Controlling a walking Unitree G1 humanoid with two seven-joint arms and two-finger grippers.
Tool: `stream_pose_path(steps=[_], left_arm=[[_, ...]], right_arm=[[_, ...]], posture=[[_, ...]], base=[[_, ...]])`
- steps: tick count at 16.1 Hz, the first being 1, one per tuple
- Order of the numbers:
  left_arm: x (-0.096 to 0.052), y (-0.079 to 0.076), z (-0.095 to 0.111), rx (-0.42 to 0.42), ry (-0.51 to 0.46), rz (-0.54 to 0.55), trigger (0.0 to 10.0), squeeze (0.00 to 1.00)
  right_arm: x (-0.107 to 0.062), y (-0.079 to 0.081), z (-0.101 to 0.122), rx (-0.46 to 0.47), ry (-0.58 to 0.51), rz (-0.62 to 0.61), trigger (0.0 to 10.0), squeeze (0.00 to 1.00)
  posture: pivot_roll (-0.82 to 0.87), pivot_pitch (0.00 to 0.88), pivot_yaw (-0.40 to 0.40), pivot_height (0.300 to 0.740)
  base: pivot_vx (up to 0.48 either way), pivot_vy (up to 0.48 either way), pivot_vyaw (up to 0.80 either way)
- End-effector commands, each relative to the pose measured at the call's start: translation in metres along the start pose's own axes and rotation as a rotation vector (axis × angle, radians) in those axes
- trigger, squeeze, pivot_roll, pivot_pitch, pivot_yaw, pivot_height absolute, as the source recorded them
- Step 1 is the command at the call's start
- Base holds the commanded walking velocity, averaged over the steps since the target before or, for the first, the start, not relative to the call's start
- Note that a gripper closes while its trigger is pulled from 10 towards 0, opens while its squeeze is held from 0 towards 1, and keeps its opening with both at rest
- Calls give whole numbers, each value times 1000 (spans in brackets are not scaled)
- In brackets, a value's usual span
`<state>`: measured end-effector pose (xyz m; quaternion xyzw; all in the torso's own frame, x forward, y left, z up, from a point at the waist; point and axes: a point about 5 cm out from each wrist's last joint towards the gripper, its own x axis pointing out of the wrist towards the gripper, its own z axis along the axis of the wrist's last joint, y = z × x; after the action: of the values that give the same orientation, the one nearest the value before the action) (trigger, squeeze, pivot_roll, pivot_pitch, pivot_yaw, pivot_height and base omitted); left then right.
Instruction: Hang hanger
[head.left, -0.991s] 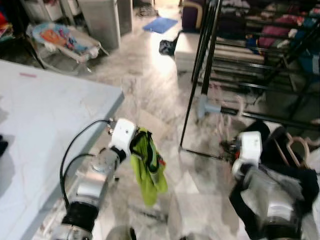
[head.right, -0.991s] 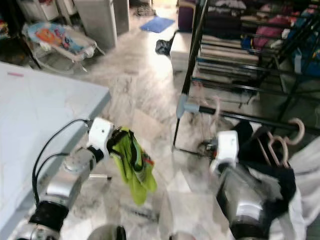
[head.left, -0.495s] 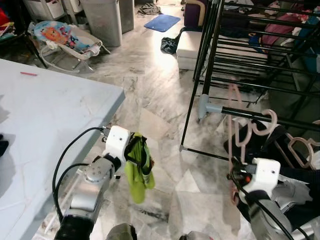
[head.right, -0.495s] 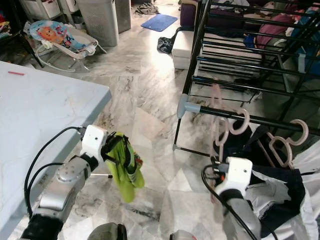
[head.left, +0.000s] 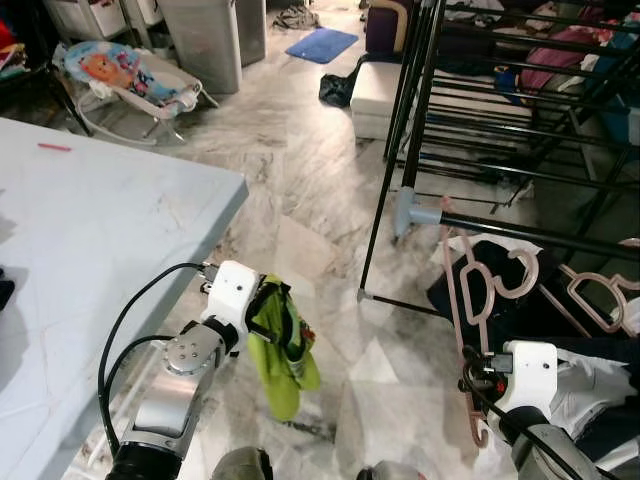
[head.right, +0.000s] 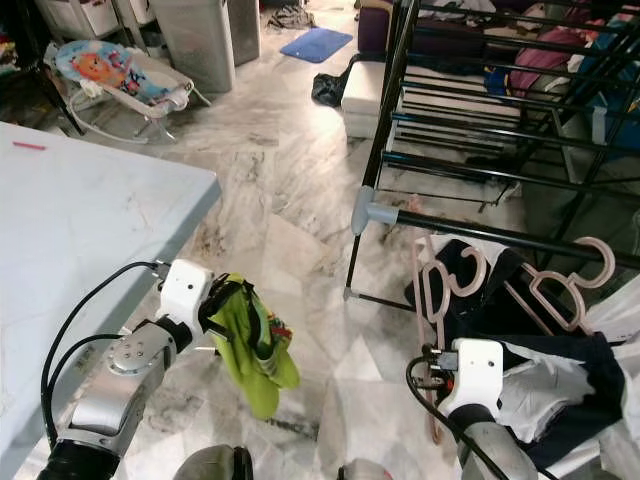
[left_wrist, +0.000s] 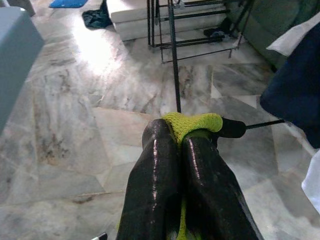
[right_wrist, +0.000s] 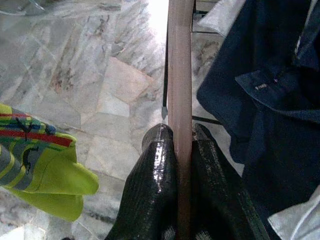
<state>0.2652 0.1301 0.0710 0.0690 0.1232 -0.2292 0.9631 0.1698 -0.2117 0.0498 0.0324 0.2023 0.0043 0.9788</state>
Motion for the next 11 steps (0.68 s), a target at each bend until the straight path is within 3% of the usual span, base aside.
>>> stream_pose_path(steps=[1, 6, 11], left_arm=[[0, -2, 8, 20, -25, -21, 10000, 0], [2, -3, 10, 26, -24, -29, 10000, 0], [3, -7, 11, 25, -23, -42, 10000, 0]], right_arm=[[-1, 2, -1, -35, -6, 11, 10000, 0], [-3, -1, 2, -77, -32, -1, 10000, 0], [7, -1, 30, -163, -152, -23, 10000, 0]], posture=[[-64, 38, 15, 740], [-66, 39, 15, 740], [-72, 46, 14, 740]], base=[[-352, 0, 0], [-352, 0, 0], [-353, 0, 0]])
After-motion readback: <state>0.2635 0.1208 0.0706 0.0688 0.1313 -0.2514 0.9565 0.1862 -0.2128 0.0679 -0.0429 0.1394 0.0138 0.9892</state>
